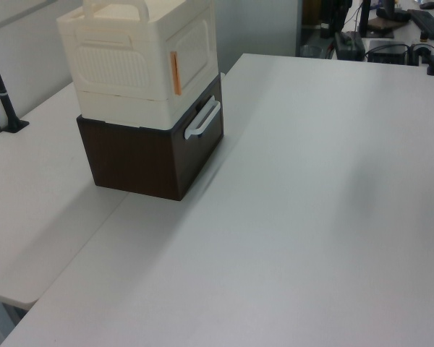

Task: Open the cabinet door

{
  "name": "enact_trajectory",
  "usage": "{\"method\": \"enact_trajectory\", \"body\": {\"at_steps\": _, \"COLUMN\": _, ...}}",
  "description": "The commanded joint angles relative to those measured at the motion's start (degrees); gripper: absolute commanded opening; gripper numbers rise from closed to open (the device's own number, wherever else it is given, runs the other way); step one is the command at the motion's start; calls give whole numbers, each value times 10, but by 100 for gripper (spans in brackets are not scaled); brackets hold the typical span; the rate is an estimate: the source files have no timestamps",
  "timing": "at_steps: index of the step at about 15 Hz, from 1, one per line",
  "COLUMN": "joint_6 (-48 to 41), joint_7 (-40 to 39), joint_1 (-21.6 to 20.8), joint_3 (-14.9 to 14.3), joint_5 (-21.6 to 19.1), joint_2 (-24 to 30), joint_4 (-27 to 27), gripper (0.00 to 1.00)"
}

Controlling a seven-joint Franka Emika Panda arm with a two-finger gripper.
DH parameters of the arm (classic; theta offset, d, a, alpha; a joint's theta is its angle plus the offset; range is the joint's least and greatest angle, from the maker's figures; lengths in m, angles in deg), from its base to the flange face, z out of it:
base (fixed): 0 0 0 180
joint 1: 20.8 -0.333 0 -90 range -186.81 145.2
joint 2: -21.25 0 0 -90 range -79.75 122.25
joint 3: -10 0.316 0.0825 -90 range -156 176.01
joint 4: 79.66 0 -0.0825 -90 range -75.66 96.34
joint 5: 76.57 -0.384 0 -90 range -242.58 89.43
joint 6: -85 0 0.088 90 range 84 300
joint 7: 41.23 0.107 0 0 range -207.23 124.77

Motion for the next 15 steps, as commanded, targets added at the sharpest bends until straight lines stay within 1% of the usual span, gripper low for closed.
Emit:
{"method": "enact_trajectory", "body": {"at_steps": 1, "joint_6": -1, "joint_7": 7, "joint_1": -4, "joint_3": -1, "joint_5": 4, "joint_2": 5, "joint_4": 5, "gripper": 100}}
{"method": "enact_trajectory", "body": {"at_steps": 10, "joint_6": 0, "joint_7": 15, "joint_1": -6, "joint_3": -1, "joint_5": -1, "joint_2": 3, "joint_4": 4, "gripper": 100}}
{"method": "enact_trajectory", "body": {"at_steps": 12, "joint_6": 0, "joint_7": 14, "joint_1": -5, "joint_3": -1, "joint_5": -12, "joint_2": 3, "joint_4": 4, "gripper": 100}}
{"method": "enact_trajectory", "body": {"at_steps": 15, "joint_6": 1, "joint_7": 0, "joint_1": -1, "joint_3": -3, "joint_5": -17, "joint_2": 3, "joint_4": 2, "gripper": 100}}
